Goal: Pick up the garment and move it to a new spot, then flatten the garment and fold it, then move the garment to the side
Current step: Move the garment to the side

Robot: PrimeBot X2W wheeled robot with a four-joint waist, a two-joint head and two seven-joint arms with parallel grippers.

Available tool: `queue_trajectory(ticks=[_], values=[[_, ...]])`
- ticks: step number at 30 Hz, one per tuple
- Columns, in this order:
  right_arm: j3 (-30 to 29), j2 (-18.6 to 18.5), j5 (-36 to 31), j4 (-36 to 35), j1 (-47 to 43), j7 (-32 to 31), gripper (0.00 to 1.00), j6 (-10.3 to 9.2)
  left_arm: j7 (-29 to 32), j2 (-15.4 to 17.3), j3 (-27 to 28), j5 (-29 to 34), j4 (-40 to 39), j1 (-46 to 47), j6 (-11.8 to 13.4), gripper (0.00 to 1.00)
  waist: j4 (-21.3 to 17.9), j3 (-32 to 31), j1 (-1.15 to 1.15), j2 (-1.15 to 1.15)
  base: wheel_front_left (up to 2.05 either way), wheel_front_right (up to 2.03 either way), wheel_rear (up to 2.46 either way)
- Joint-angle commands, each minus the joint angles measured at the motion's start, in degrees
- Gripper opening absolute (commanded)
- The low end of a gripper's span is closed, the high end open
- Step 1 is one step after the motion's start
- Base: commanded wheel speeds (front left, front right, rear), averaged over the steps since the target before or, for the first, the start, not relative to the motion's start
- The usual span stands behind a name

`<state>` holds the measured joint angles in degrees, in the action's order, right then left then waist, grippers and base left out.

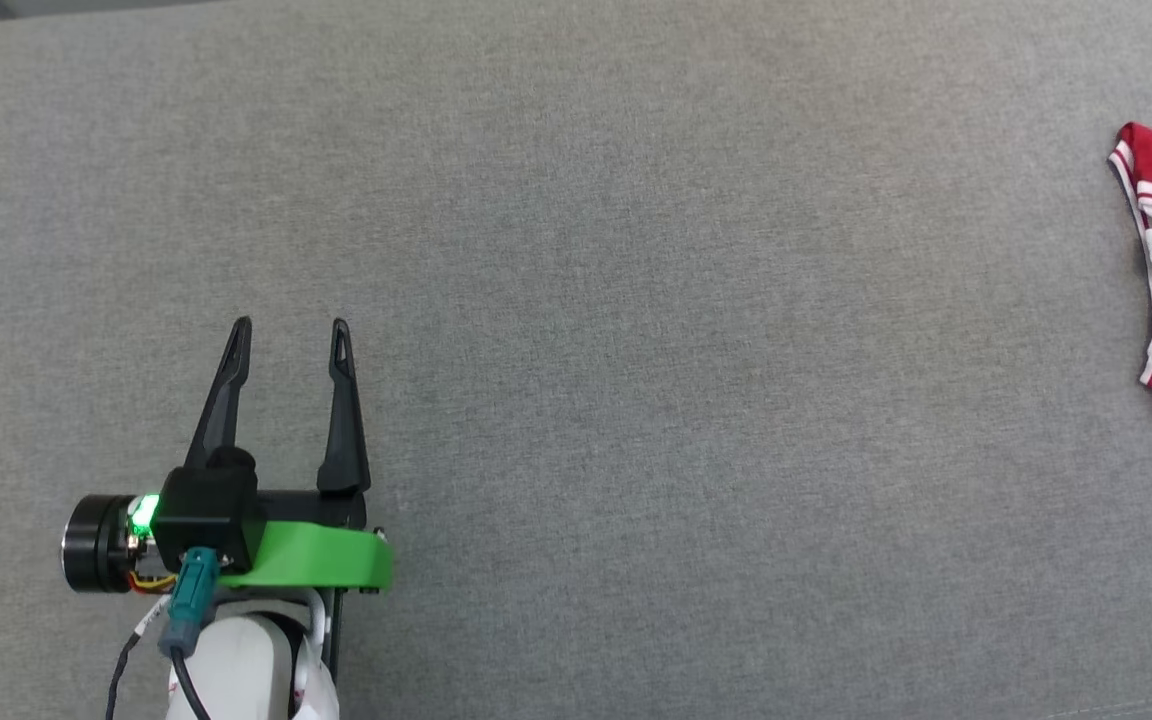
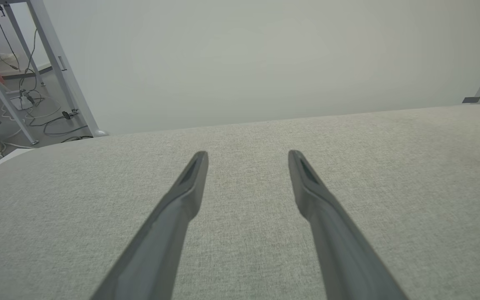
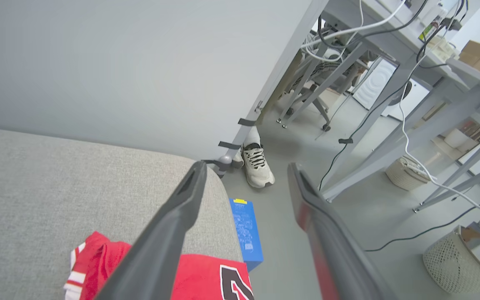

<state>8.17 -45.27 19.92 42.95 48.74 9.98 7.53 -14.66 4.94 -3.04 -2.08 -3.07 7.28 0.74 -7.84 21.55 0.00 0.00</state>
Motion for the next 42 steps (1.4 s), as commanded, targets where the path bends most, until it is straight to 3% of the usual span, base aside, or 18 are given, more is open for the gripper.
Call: queue_trajectory(ticks=[1, 8, 13, 17, 27, 42], values=[[-0.8, 1.3, -1.3, -1.6, -0.3, 1.9, 1.00, -0.04, -0.3, -0.3, 0.3, -0.5, 0.3, -1.2, 0.4, 1.00, 1.7, -3.6, 0.00, 0.00, 0.00, 0.00, 0.00], [-8.6, 8.7, -6.8, -14.3, -6.8, 4.9, 1.00, -0.04, -0.3, -1.0, 0.9, -1.4, 1.5, -3.8, 0.8, 1.00, 4.4, -7.9, 0.00, 0.00, 0.00, 0.00, 0.00], [-14.3, 17.6, -10.8, -29.2, -15.9, 5.0, 1.00, -0.04, -0.3, -1.3, 0.9, -1.8, 2.5, -5.2, 0.5, 1.00, 6.3, -10.5, 0.00, 0.00, 0.00, 0.00, 0.00], [-14.7, 25.6, -12.5, -38.6, -24.4, 5.0, 1.00, -0.04, -0.3, -1.6, 0.8, -2.0, 3.3, -6.1, 0.4, 1.00, 7.6, -12.6, 0.00, 0.00, 0.00, 0.00, 0.00], [-7.3, 33.5, -12.5, -43.0, -35.0, 5.0, 1.00, -0.04, -0.3, -1.8, 1.3, -2.3, 4.5, -7.3, 0.2, 1.00, 8.4, -15.6, 0.00, 0.00, 0.00, 0.00, 0.00], [-10.4, 39.8, -11.3, -43.2, -50.1, 5.0, 1.00, -0.04, -0.3, -2.0, 1.3, -3.3, 5.4, -10.3, -0.9, 1.00, 8.1, -19.7, 0.00, 0.00, 0.00, 0.00, 0.00]])
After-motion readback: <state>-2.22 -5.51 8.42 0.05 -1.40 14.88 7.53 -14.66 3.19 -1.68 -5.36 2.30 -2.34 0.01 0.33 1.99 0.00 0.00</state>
